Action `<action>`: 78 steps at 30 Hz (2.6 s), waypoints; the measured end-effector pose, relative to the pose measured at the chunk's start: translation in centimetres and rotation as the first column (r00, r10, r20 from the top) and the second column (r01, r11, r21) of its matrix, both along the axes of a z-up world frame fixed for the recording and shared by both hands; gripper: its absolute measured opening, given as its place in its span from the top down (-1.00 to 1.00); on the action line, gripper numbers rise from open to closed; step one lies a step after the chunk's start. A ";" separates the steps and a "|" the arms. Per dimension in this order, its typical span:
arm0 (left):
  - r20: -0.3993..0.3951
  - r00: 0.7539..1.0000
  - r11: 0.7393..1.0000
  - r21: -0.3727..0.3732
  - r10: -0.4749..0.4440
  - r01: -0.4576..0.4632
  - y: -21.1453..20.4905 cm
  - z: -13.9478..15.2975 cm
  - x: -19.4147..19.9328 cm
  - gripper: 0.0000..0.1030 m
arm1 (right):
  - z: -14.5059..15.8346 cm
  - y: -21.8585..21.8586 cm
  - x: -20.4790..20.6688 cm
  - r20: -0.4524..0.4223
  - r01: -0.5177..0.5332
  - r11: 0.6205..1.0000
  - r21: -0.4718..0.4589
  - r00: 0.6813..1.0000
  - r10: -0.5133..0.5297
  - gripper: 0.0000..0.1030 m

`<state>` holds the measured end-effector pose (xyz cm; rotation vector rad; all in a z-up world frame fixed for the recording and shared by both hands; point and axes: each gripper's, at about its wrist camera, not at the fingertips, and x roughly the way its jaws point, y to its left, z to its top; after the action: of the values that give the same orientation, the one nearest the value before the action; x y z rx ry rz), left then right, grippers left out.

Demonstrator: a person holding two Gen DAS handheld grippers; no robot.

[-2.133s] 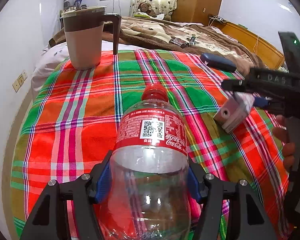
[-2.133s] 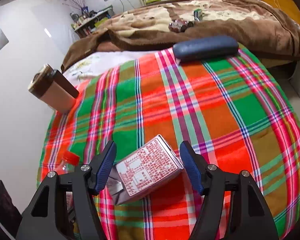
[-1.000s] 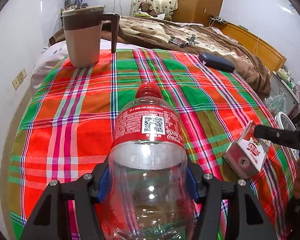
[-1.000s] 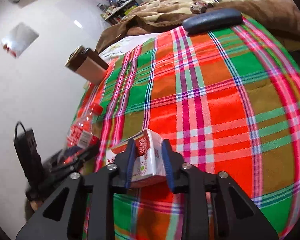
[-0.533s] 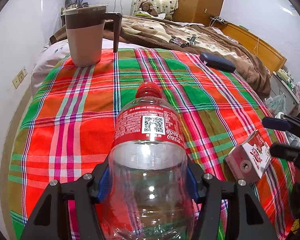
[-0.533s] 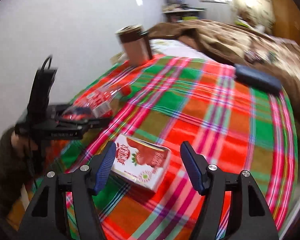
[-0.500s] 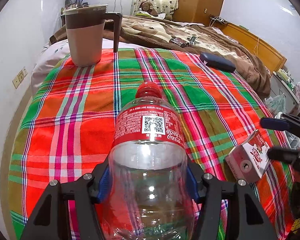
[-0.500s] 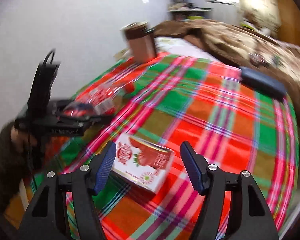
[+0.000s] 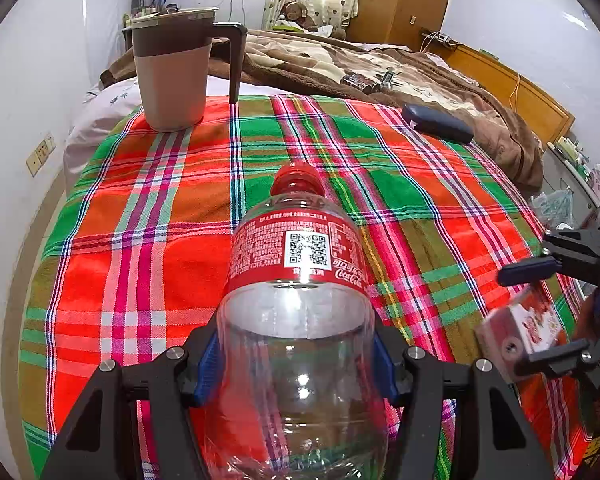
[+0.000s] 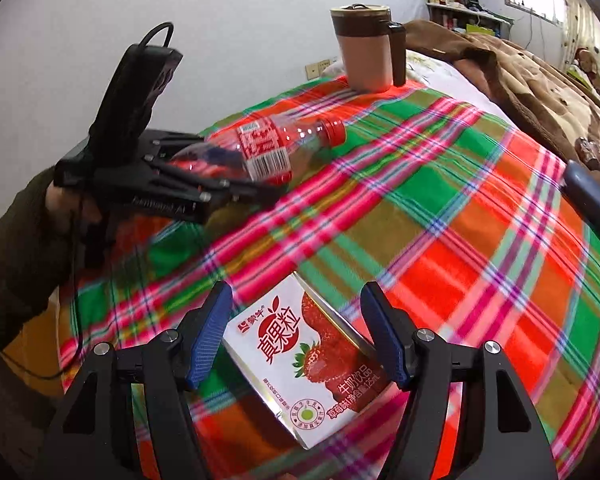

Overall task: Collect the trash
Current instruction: 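Lift the bottle and milk carton and carry them toward the white bin with both tools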

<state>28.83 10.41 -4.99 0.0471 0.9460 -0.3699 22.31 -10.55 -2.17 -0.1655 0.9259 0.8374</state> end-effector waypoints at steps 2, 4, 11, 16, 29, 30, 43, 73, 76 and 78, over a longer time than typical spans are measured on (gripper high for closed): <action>-0.002 1.000 1.000 0.001 0.002 -0.002 0.0 0.0 0.0 -0.19 | 0.1 -0.1 -0.7 0.009 -0.009 1.000 -0.020 1.000 0.009 -0.32; -0.002 1.000 1.000 0.004 0.009 -0.009 0.1 0.2 -0.1 -0.19 | 0.4 -0.3 -1.6 0.024 -0.019 0.999 -0.035 1.000 0.019 -0.32; 0.009 1.000 1.000 -0.008 0.018 -0.018 0.1 0.9 -0.2 -0.24 | 0.3 -1.0 -3.3 0.002 -0.052 0.997 -0.050 0.999 0.052 -0.32; 0.018 1.000 1.000 0.002 0.003 -0.003 -0.3 1.2 -0.6 -0.29 | 0.8 -2.2 -3.9 -0.019 -0.020 0.999 -0.031 1.000 0.019 -0.32; 0.036 0.999 1.000 0.026 -0.015 0.014 -2.2 2.4 -0.1 -0.39 | -0.8 -1.7 -6.7 0.001 -0.039 0.987 -0.158 0.999 0.040 -0.32; 0.025 1.000 0.999 0.030 -0.012 0.011 -2.4 2.2 0.1 -0.39 | -0.8 -1.7 -6.6 -0.011 -0.031 0.989 -0.143 1.000 0.029 -0.32; -0.008 0.999 0.998 0.042 0.040 -0.040 -2.7 1.2 1.2 -0.19 | -0.8 -2.9 -6.2 -0.012 0.121 0.989 -0.083 0.992 -0.123 -0.09; 0.163 0.979 0.993 -0.001 -0.120 0.122 -12.4 8.0 -9.4 -0.19 | 2.5 -11.7 -10.2 0.092 0.465 0.884 0.051 0.879 -0.467 -0.08; 0.183 0.973 0.990 -0.002 -0.139 0.141 -13.9 8.5 -10.6 -0.19 | 2.9 -13.0 -11.0 0.101 0.495 0.866 0.070 0.860 -0.500 -0.08; 0.189 0.970 0.987 -0.009 -0.153 0.157 -14.9 8.8 -11.3 -0.19 | 3.1 -13.8 -11.5 0.109 0.519 0.851 0.078 0.844 -0.525 -0.08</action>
<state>17.52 -4.51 3.84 0.1323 0.7525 -0.5126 10.83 -24.40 0.93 0.0762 0.7765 0.3324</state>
